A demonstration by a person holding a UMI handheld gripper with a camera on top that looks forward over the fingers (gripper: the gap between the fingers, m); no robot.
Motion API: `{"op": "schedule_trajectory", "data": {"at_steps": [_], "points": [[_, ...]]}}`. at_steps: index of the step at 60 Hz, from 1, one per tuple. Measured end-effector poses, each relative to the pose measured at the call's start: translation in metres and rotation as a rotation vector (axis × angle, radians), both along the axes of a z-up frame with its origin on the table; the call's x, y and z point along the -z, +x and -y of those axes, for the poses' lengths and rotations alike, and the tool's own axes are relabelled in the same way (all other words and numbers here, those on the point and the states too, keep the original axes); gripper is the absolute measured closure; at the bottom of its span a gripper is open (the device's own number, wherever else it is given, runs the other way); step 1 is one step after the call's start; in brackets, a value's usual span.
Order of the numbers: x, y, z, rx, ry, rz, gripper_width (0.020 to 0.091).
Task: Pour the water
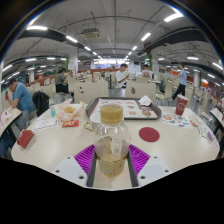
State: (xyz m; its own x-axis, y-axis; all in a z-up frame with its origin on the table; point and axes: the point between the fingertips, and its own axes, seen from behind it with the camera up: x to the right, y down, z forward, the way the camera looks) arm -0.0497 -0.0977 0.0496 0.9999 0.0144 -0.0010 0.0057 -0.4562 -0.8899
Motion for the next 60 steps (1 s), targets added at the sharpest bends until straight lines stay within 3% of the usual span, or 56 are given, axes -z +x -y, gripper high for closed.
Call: {"op": "schedule_trajectory", "data": {"at_steps": [11, 23, 40, 48, 60], "points": [[-0.003, -0.002, -0.003, 0.023, 0.014, 0.027, 0.0711], [-0.035, 0.009, -0.008, 0.038, 0.012, 0.133, 0.0712], [-0.109, 0.099, -0.08, 0.114, 0.0, 0.689, 0.0712], [-0.13, 0.115, -0.131, 0.049, -0.01, 1.116, 0.0712], [-0.128, 0.09, -0.186, -0.156, -0.01, 1.731, 0.0712]]}}
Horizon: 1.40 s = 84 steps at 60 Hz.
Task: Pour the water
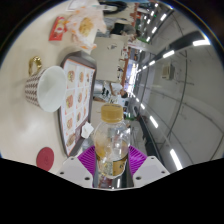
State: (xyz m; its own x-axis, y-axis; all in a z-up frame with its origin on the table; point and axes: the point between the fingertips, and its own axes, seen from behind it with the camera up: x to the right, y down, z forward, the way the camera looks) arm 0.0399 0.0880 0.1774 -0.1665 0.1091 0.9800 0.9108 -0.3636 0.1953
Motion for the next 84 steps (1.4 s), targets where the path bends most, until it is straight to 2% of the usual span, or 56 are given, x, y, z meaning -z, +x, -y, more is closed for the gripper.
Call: {"op": "schedule_trajectory", "data": {"at_steps": [17, 25, 32, 44, 50, 59, 66, 81, 84], "points": [[0.051, -0.025, -0.016, -0.116, -0.169, 0.339, 0.0711], [0.051, -0.028, -0.014, -0.133, -0.163, 0.28, 0.0708], [0.036, -0.03, -0.01, -0.136, -0.118, 0.02, 0.0709], [-0.005, -0.019, 0.013, -0.104, 0.003, -0.741, 0.0708], [-0.011, -0.002, 0.024, -0.063, 0.046, -1.027, 0.0709], [0.02, 0.024, 0.035, 0.049, 0.076, -1.438, 0.0709], [0.052, 0.045, 0.039, 0.121, 0.082, -1.58, 0.071], [0.125, 0.056, 0.041, 0.197, 0.045, -1.671, 0.0708], [0.125, 0.057, 0.042, 0.173, 0.072, -1.679, 0.0706]]}}
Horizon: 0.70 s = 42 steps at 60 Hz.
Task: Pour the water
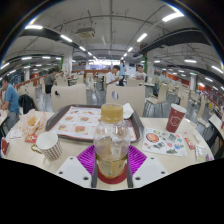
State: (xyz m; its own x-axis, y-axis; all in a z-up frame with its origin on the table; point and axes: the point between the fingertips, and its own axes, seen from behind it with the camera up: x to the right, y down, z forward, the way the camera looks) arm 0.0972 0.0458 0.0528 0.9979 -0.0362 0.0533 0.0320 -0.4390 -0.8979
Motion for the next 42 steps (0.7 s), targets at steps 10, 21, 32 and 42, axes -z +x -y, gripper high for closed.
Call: {"op": "schedule_trajectory", "data": {"at_steps": [10, 21, 32, 42], "points": [[-0.002, 0.003, 0.003, 0.015, 0.012, -0.023, 0.0657], [0.002, 0.007, 0.019, 0.029, -0.088, -0.026, 0.0242], [-0.034, -0.002, 0.081, 0.053, -0.16, -0.004, 0.0255], [-0.076, -0.028, 0.157, 0.066, -0.212, -0.034, 0.0251]]}}
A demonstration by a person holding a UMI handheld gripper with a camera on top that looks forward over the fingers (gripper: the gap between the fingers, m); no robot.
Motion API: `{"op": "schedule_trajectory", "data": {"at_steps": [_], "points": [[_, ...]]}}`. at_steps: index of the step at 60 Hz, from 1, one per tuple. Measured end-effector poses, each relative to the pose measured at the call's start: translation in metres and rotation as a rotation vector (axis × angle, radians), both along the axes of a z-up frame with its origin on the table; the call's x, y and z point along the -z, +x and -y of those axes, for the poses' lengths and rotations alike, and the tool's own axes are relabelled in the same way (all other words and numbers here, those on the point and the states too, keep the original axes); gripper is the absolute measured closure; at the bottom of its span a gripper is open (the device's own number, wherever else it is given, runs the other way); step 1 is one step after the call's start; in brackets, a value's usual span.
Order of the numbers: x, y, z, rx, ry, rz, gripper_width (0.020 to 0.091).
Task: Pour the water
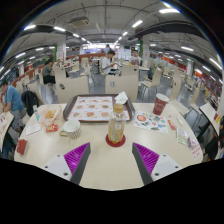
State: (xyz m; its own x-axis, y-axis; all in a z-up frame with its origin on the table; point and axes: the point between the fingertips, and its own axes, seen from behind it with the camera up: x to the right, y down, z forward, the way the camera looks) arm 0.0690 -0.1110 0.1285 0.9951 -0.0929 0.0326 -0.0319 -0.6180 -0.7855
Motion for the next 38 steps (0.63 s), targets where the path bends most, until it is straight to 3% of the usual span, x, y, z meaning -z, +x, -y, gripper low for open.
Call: {"op": "schedule_trajectory", "data": {"at_steps": [16, 38], "points": [[-0.033, -0.028, 0.074, 0.019, -0.018, 0.002, 0.0253], [-0.041, -0.031, 0.092, 0.0, -0.021, 0.031, 0.0254]]}}
